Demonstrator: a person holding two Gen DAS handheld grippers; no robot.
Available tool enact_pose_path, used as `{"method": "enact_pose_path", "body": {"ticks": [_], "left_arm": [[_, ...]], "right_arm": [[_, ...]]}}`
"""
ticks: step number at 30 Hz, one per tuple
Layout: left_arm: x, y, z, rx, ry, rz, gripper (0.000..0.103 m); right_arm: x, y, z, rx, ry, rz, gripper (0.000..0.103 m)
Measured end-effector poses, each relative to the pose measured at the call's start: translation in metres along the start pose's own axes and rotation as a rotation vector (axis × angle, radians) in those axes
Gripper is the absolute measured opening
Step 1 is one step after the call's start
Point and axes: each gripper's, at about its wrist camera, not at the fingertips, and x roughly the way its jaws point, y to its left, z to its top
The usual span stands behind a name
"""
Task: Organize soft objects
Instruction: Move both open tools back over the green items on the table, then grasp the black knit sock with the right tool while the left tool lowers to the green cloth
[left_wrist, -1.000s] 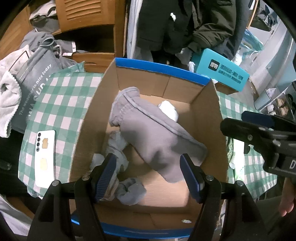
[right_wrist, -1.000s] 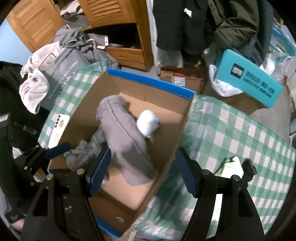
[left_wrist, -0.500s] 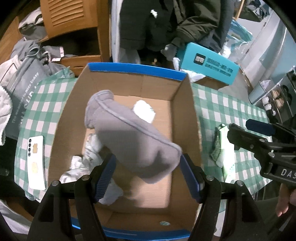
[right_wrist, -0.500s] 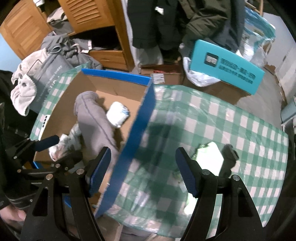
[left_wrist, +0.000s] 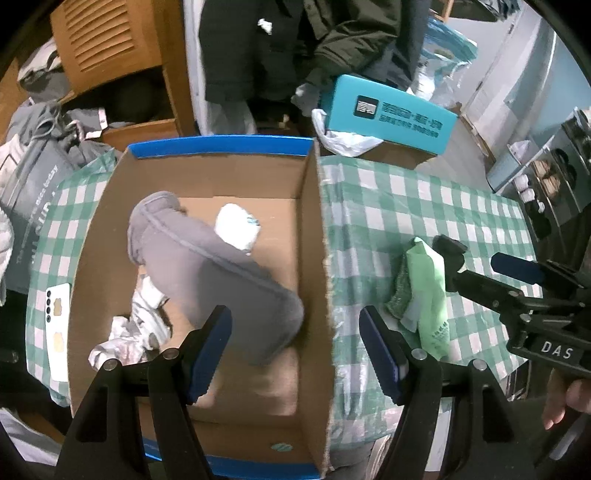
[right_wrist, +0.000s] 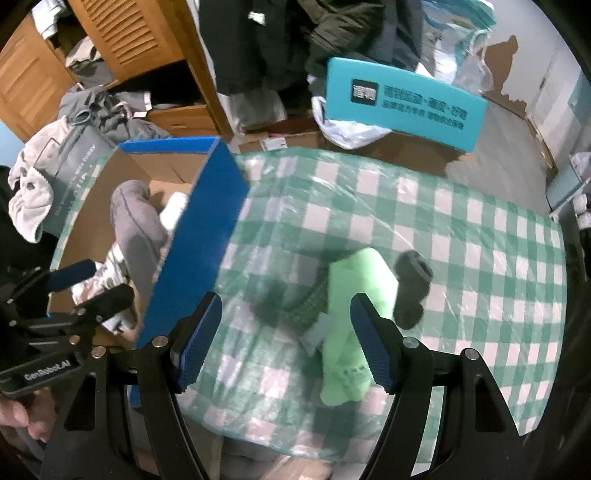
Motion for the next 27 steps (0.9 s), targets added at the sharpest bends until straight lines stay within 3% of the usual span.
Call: {"method": "enact_pose_path", "body": {"ticks": [17, 27], "left_arm": [[0.024, -0.066, 0.006, 0.102, 0.042, -0.010, 0.073], [0.050, -0.093, 0.020, 0.109, 0.081, -0.034, 0.073]], "right_arm": [[-0.003, -0.071, -0.019, 0.092, -0.015, -0.052, 0.072], [0.021, -0.119, -0.025, 0.172, 0.028, -0.086, 0.072]]}}
